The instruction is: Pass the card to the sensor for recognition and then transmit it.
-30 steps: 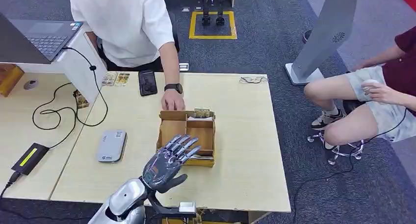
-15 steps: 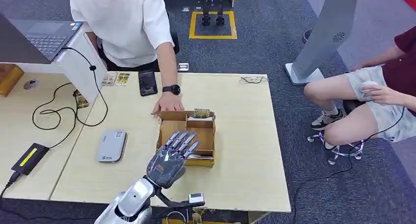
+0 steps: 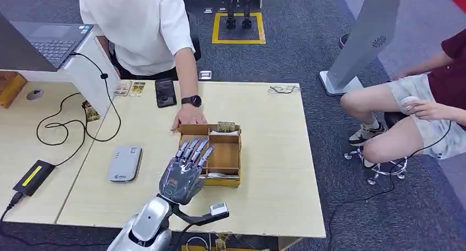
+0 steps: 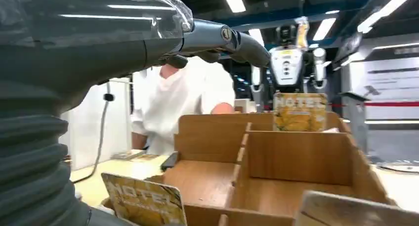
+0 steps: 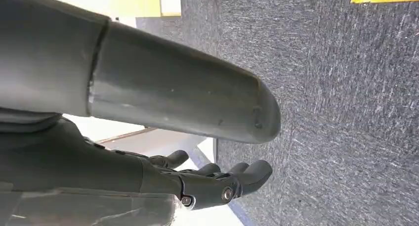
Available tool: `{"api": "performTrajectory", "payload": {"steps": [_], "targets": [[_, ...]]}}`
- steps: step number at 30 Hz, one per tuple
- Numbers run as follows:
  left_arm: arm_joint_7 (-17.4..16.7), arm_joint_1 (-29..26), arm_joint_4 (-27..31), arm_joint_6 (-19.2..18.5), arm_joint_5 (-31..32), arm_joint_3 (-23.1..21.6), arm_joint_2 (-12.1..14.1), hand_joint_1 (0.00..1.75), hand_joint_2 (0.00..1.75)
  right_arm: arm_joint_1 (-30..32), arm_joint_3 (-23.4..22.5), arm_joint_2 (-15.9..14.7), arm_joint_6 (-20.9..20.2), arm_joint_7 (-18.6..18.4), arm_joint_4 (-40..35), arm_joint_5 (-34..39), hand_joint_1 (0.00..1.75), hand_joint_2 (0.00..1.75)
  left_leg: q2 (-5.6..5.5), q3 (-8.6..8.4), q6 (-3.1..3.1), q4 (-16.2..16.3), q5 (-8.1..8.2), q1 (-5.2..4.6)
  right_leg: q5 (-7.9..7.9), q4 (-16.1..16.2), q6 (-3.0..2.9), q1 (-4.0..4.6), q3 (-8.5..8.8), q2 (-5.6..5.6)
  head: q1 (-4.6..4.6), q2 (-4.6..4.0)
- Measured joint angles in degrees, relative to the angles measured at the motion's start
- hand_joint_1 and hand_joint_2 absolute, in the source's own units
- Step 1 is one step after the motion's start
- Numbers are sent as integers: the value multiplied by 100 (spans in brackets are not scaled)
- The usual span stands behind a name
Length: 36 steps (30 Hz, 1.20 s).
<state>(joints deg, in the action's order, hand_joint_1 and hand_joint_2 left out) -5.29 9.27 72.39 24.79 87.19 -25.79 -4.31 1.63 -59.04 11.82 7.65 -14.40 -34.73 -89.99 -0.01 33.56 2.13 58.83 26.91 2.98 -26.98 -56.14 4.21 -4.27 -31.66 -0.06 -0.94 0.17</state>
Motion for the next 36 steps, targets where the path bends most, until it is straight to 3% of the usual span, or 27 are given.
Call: {"api": "performTrajectory", "payload": {"steps": [5, 8, 11, 18, 19, 20, 22, 25, 30, 32, 36], "targets": [[-969, 20, 249, -240, 2, -28, 103, 0, 175, 9, 4, 26, 0, 0, -61, 0, 0, 0, 0, 0, 0, 0, 0, 0, 0, 0, 0, 0, -1, 0, 2, 0], [-1364, 107, 291, -389, 2, -191, 245, 0, 175, 12, 4, 46, -2, 2, -101, 0, 0, 0, 0, 0, 0, 0, 0, 0, 0, 0, 0, 0, -3, 0, 2, 0], [-1510, 207, 267, -404, 2, -409, 389, 0, 175, 11, 7, 55, -11, 7, -109, 0, 0, 0, 0, 0, 0, 0, 0, 0, 0, 0, 0, 0, -2, 0, 2, 0], [-1613, 359, 194, -549, 2, -730, 577, 0, 175, 11, 9, 74, -11, 11, -138, 0, 0, 0, 0, 0, 0, 0, 0, 0, 0, 0, 0, 0, -3, 1, 0, 0], [-1615, 380, 155, -606, 2, -789, 590, 10, 175, 10, 9, 74, -11, 18, -140, 0, 0, 0, 0, 0, 0, 0, 0, 0, 0, 0, 0, 0, -2, 1, 2, 0], [-1615, 399, 98, -636, 2, -842, 610, 49, 175, 10, 9, 74, -11, 28, -140, 0, 0, 0, 0, 0, 0, 0, 0, 0, 0, 0, 0, 0, -3, 1, 0, 0], [-1610, 419, -5, -651, 2, -929, 625, 0, 175, 9, 9, 76, -9, 50, -140, 0, 0, 0, 0, 0, 0, 0, 0, 0, 0, 0, 0, 0, -2, 1, 0, 0], [-1494, 482, -144, -608, 4, -1001, 627, 0, 175, 8, 9, 76, 0, 68, -140, 0, 0, 0, -1, -1, 0, 0, 0, 0, 0, 0, 0, 0, 2, -2, 2, 0], [-959, 527, -262, -553, 7, -1005, 625, 0, 175, 8, 9, 76, 2, 59, -140, 0, 0, 0, -2, -8, 0, -1, 0, 0, 0, 0, 0, 0, 11, -5, 2, 0], [-867, 533, -306, -505, 7, -1005, 625, 175, 175, 9, 9, 76, 9, 59, -138, 0, 0, 0, -2, -11, 0, -1, 0, 0, 0, 0, 0, 0, 15, -5, 2, 0], [-658, 503, -369, -476, 7, -1005, 625, 175, 175, 9, 24, 76, 28, 66, -138, 0, 0, 0, -2, -11, -1, -1, -1, 0, 3, 0, 2, 0, 15, -5, 0, 0]]}}
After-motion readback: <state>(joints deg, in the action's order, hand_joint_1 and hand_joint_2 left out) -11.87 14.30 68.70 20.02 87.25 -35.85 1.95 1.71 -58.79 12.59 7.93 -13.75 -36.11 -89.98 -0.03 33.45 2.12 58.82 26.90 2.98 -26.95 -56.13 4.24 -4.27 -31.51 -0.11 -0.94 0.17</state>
